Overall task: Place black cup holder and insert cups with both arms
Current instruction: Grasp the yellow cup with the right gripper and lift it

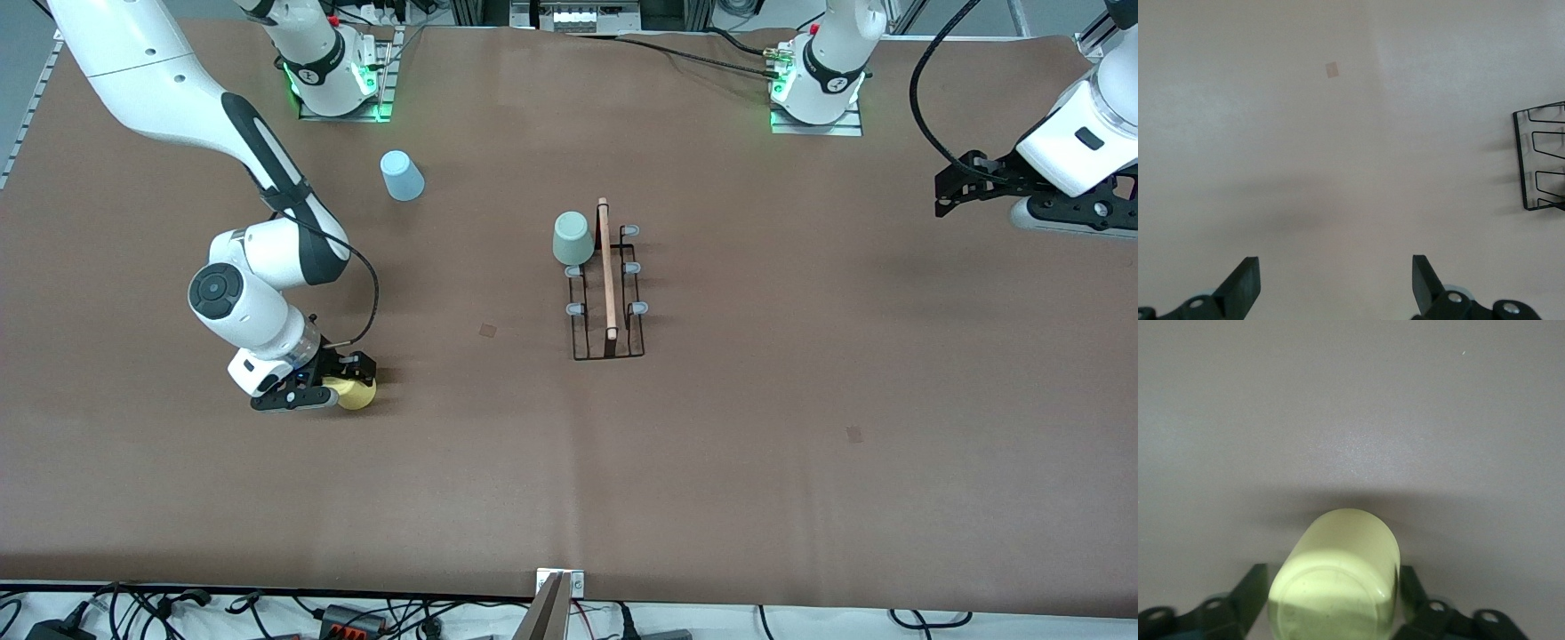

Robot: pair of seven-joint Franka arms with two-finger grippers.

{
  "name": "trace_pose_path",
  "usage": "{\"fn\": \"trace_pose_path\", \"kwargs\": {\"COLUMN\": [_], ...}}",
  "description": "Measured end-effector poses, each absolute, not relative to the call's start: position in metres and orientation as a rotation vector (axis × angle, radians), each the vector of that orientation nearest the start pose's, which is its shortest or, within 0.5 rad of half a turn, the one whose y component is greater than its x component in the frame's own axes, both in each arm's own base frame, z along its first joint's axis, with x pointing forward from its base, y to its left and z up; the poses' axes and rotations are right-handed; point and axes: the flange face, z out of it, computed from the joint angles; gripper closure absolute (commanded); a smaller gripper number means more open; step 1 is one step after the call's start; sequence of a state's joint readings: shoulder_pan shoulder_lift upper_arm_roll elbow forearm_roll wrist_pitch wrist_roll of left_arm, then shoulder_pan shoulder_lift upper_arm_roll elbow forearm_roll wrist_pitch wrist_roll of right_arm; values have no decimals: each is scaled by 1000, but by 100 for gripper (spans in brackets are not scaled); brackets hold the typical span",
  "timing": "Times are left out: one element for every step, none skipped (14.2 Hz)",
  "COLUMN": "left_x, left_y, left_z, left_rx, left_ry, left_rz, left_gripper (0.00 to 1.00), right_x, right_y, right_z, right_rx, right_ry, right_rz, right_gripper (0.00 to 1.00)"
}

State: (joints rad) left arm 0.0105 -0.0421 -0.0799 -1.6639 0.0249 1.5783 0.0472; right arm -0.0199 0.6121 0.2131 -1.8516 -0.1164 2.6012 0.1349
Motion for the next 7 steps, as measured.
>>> {"fn": "trace_pose_path", "kwargs": {"left_x": [539, 539, 539, 539, 539, 539, 539], "left_y": [-36, -36, -36, -36, -36, -36, -37], "left_z": [604, 604, 604, 604, 604, 604, 604], "left_rx": [-3107, -3107, -3107, -3107, -3107, -3107, -3107], "left_ry": [182, 181, 181, 181, 180, 181, 182], "left_rz": [67, 67, 67, 68, 69, 69, 70], "left_gripper": [0, 0, 0, 0, 0, 0, 0], "right_x": [648, 648, 648, 648, 647, 646, 643], "right_y": [119, 119, 120, 120, 120, 124, 137], "right_z": [213, 215, 216, 220, 230, 247, 269], "right_rx": [-3053, -3056, -3070, -3100, -3130, -3153, -3168], "right_ry": [-175, -205, -258, -318, -342, -321, -263], "right_rz": [-229, -235, -234, -213, -182, -152, -135], "right_gripper": [89, 91, 91, 91, 91, 91, 91]}}
